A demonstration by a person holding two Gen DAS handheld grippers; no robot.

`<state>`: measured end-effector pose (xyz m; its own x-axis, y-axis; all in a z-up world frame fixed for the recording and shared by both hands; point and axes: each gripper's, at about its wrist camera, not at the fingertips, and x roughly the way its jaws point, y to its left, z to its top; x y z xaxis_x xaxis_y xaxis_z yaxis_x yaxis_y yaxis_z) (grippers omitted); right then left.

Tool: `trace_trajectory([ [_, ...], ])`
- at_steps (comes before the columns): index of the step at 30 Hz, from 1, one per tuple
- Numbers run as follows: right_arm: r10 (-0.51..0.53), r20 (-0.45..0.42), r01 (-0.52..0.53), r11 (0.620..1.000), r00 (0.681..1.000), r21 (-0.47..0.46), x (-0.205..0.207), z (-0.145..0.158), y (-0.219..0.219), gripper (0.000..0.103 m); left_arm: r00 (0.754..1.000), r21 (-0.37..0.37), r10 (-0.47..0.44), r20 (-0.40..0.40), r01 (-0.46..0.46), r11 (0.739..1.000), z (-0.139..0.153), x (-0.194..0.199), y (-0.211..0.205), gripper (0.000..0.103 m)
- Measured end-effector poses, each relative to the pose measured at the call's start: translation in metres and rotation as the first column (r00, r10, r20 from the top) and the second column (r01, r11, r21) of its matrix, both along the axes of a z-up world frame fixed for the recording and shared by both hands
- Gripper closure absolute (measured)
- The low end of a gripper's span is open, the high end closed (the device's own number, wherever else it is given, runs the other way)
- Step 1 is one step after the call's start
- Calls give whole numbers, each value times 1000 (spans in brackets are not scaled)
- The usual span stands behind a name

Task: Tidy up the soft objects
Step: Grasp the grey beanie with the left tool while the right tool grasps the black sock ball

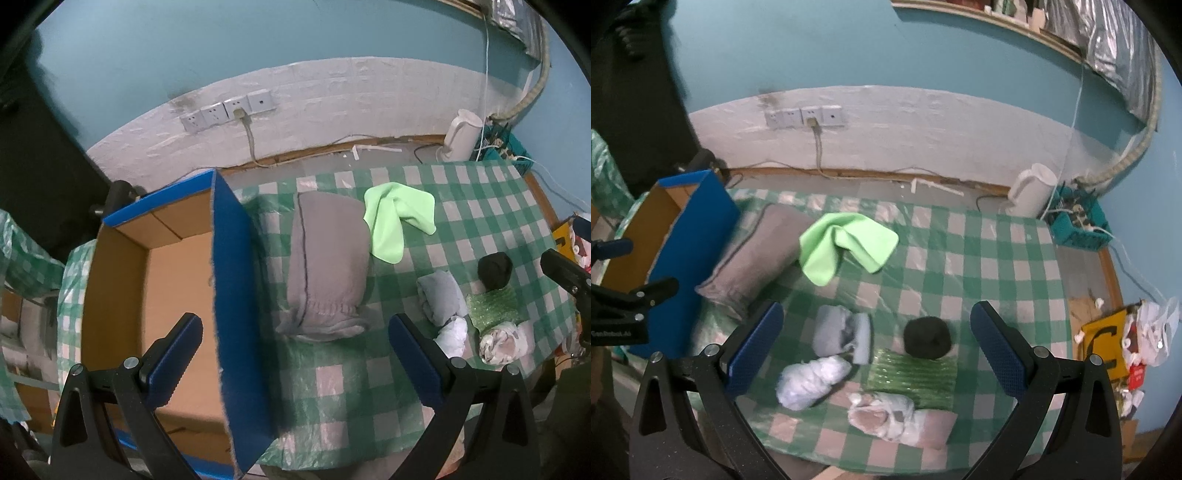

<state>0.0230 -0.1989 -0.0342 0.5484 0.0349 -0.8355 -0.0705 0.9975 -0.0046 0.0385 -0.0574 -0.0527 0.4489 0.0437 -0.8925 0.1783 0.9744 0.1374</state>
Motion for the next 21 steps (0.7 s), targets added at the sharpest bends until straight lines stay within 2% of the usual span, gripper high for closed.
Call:
trace_trajectory([
  [9,-47,-68,49,998,997,30,16,-23,-23,3,998,25,-24,-63,26,999,-21,24,-24,2],
  [13,-45,-124,51,998,991,43,25,-39,-29,3,994,27,-22,-104,25,999,-37,40,-33,2],
  [17,-59,-153,62,998,986,13,33,-53,-33,3,992,32,-15,-128,19,999,-53,56,-40,2],
  [21,-72,-200,76,997,977,11,41,-70,-38,3,987,7,3,-161,-2,1000,-65,69,-41,2],
])
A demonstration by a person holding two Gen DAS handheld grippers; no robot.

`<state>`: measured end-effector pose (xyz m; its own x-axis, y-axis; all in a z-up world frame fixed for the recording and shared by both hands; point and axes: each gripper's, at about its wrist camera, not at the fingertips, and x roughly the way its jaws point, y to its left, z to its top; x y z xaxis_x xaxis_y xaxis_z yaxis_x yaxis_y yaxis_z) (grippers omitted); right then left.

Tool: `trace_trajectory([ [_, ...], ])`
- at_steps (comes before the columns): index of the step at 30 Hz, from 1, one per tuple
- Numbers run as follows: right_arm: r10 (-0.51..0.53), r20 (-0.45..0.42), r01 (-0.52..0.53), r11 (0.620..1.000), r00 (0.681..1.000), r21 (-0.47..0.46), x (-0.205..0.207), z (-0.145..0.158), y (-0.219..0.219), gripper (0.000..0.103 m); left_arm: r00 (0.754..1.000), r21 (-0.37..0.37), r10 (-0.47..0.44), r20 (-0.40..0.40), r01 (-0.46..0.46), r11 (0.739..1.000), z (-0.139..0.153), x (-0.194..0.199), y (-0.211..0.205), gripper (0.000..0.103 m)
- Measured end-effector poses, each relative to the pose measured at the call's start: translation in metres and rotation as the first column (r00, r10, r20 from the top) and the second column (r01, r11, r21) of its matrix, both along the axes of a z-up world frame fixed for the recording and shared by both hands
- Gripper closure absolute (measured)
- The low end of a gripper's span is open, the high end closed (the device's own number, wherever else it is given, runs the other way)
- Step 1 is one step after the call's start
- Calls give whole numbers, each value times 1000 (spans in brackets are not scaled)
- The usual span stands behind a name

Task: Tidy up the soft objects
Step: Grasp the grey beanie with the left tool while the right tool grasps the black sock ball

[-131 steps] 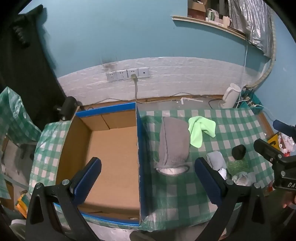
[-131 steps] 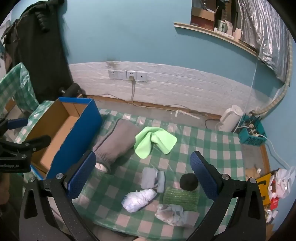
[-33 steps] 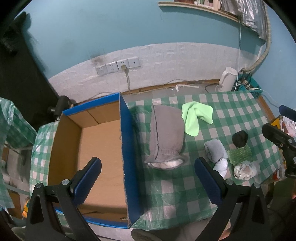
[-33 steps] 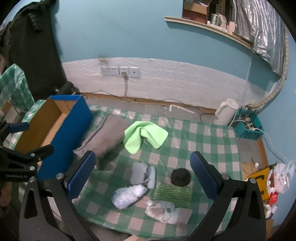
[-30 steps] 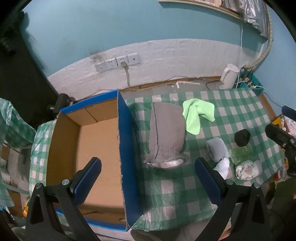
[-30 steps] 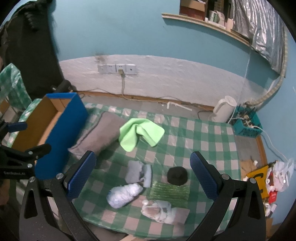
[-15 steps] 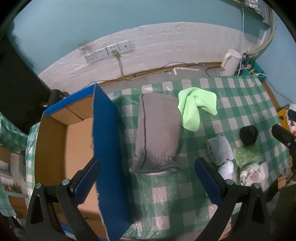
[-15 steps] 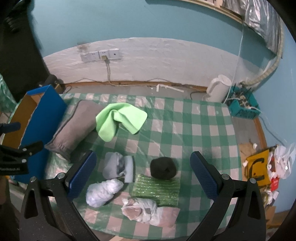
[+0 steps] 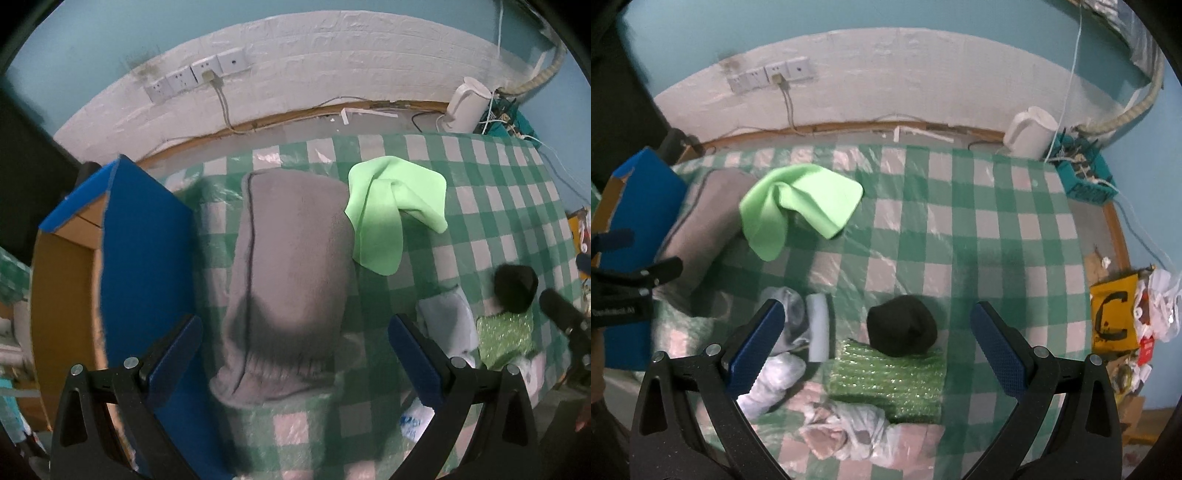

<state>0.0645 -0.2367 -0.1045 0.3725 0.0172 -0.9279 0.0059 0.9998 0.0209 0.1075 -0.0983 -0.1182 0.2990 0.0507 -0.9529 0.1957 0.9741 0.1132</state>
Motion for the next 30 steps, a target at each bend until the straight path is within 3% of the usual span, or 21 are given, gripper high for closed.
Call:
trace_trajectory([
  [21,-27,-126,22,999,992,-39,16,-59,-18,3,994,68,33,-105,-26,997,-55,40,-4,2],
  [26,-24,-151,16,998,988,-54,15,-68,-19,10,993,61,27,-111,-20,998,-63,42,-2,2],
  [30,-33,-170,23,998,985,-64,15,-75,-25,16,994,46,38,-106,-33,998,-65,45,2,18],
])
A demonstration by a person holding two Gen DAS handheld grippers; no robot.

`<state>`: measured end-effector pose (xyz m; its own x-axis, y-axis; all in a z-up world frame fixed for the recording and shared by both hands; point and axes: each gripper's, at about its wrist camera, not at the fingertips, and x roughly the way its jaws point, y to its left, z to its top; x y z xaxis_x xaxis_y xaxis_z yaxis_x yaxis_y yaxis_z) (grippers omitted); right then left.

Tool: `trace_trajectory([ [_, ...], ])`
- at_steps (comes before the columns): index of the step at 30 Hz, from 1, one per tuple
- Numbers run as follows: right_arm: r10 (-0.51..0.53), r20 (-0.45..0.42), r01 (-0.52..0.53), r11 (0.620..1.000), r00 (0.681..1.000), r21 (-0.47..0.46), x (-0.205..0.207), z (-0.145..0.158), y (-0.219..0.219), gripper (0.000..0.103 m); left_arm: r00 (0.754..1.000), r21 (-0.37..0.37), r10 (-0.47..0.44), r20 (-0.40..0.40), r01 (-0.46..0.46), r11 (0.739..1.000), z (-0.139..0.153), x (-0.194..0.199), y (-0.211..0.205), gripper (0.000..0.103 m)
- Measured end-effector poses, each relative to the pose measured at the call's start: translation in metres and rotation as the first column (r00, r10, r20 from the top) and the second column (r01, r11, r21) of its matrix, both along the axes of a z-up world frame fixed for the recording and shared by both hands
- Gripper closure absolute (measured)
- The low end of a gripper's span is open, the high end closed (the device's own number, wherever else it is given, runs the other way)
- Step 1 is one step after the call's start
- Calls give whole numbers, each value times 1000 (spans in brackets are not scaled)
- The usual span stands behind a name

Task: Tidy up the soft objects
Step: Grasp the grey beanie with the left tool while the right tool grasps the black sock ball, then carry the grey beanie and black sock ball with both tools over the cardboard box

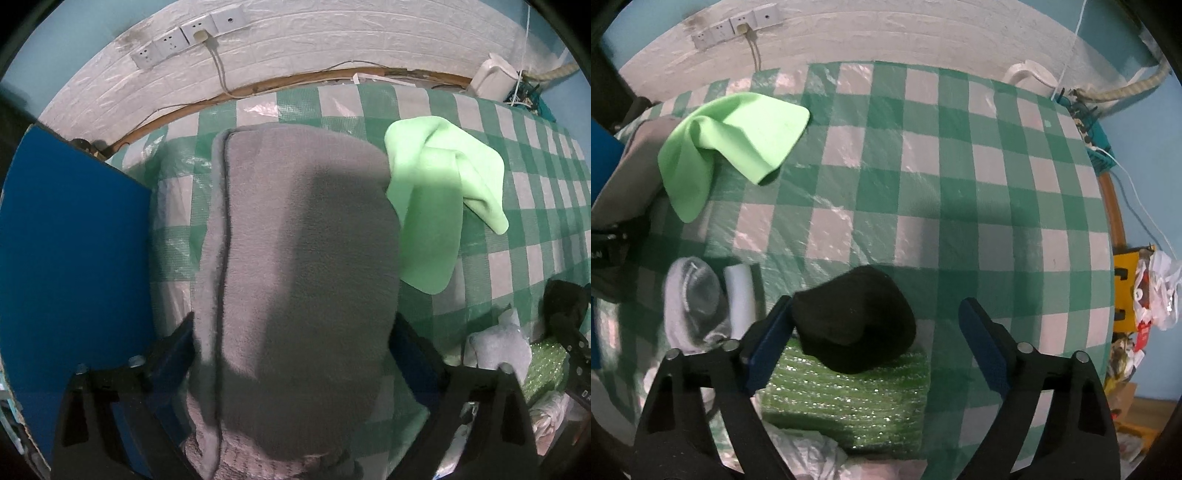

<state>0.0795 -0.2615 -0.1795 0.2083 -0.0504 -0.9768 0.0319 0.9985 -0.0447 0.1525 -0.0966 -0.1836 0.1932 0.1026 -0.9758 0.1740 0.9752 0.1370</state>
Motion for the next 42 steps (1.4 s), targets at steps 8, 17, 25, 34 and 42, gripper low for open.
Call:
trace_trajectory([
  [8,9,-7,-9,999,1000,51,1,-6,-6,44,998,7,-39,43,39,999,6,-5,-5,53],
  [17,41,22,-42,996,999,81,-3,5,2,61,997,-15,-72,42,72,997,12,-18,-6,71],
  [25,67,69,-74,992,995,101,-12,27,21,61,994,21,-78,83,76,997,28,-41,-1,71],
  [34,92,112,-106,986,989,132,-17,48,35,61,990,8,-61,125,60,998,52,-71,14,71],
  [42,111,153,-134,980,982,148,-26,72,49,61,985,-3,-60,160,62,998,77,-99,25,71],
])
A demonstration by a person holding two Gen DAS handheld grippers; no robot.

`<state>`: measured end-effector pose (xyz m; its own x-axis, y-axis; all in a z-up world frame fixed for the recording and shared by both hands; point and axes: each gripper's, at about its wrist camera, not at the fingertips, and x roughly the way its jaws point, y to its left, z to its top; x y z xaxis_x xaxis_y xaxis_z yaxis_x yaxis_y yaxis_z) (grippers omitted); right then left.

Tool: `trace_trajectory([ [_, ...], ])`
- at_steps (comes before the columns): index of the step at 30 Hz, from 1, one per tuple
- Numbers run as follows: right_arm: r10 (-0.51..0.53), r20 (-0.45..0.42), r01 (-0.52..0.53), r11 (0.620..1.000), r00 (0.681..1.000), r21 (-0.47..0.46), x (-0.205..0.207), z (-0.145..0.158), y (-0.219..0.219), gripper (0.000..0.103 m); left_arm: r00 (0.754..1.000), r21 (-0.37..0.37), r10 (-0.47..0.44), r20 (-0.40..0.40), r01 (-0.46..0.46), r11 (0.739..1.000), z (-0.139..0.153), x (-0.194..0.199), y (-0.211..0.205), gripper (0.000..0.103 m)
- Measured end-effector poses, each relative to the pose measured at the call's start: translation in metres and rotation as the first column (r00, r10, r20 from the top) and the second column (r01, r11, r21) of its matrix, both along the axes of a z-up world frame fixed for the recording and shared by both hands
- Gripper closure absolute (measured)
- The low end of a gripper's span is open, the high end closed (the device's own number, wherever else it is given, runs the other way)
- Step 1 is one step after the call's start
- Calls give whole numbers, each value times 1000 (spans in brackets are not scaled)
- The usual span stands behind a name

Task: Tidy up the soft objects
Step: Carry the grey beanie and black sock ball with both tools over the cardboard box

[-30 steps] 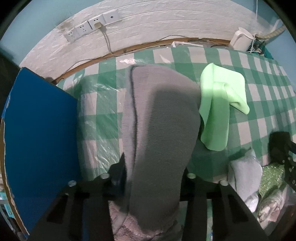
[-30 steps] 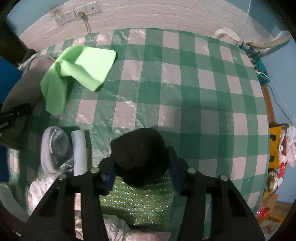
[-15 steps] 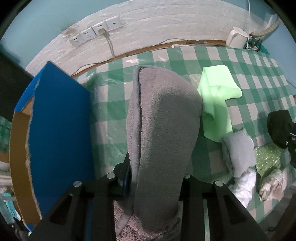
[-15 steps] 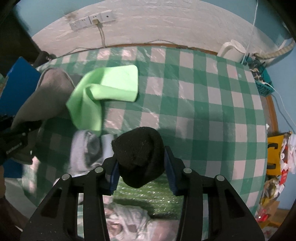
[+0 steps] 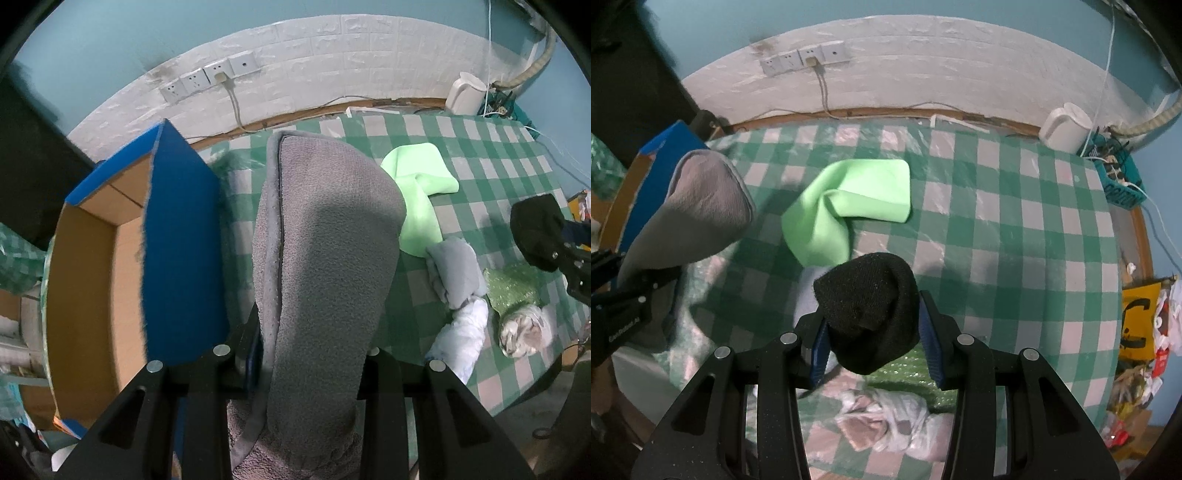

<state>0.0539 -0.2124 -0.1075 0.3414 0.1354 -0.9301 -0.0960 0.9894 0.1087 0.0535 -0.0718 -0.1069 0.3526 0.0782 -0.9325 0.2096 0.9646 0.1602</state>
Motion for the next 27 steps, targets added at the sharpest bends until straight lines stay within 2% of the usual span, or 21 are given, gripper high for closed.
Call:
trace_trajectory([
  [15,81,79,-83,996,994,28,-6,47,44,61,995,-39,26,95,-23,999,50,-32,32,71],
  [27,186,128,-193,980,974,47,2,77,110,61,981,-67,108,163,-98,993,75,-44,81,71],
])
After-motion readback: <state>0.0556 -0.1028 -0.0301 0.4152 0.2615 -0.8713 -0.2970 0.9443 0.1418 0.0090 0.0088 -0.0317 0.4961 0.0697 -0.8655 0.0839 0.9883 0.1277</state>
